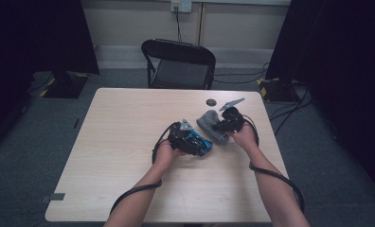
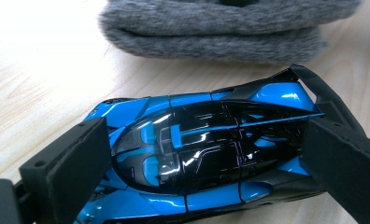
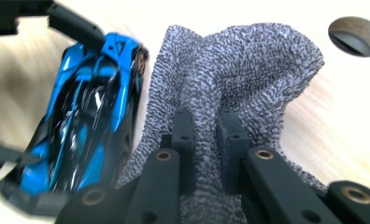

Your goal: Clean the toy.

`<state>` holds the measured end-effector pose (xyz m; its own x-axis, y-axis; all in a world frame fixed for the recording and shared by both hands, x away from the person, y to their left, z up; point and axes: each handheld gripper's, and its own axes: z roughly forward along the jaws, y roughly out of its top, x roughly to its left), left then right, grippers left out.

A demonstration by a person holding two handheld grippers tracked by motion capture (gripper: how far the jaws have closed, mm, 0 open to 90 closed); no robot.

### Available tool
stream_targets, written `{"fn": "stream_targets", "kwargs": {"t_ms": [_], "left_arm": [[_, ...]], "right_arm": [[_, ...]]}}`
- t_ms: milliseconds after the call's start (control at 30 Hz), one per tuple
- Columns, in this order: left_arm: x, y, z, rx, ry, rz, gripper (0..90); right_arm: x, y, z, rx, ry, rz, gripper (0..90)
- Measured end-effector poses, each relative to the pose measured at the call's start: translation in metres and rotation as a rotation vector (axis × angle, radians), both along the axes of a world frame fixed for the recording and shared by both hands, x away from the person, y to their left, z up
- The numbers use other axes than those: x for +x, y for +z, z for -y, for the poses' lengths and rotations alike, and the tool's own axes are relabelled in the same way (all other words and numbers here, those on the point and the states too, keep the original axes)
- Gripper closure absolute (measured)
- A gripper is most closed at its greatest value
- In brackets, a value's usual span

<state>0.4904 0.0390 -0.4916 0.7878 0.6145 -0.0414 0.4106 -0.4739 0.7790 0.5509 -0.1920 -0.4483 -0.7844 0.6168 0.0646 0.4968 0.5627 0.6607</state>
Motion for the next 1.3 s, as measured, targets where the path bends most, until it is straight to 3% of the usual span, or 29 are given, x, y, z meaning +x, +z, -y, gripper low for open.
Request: {"fn": "stream_targets", "kwargs": {"t_ms": [167,367,667,867,1100,1300], "left_arm": [[-0.001,-0.001,-0.001,-0.013,0.000,0.009,2.2],[0.000,0.000,-0.001,0.001,-0.006,0.006,2.2],[-0.001,-0.001,-0.002,-0.010,-0.003,0.011,2.3],[-0.001,-0.001,-0.002,-0.012,-0.002,0.012,2.3],[-0.001,-0.001,-0.002,-0.011,0.002,0.009,2.5],[-0.001,-0.001,-0.001,-0.009,0.003,0.009,2.5]], "right_arm": [[0.009,-0.003,-0.015,-0.013,-0.004,0.009,80.3],[0.016,-0.010,-0.031,-0.006,-0.012,-0.002,80.4],[0.017,-0.025,-0.055,-0.048,0.014,-0.005,80.3],[0.018,-0.031,-0.056,-0.038,-0.001,-0.019,80.1],[0.016,-0.032,-0.057,-0.059,0.015,-0.022,80.4],[0.013,-0.032,-0.053,-0.038,0.025,-0.029,80.4]]}}
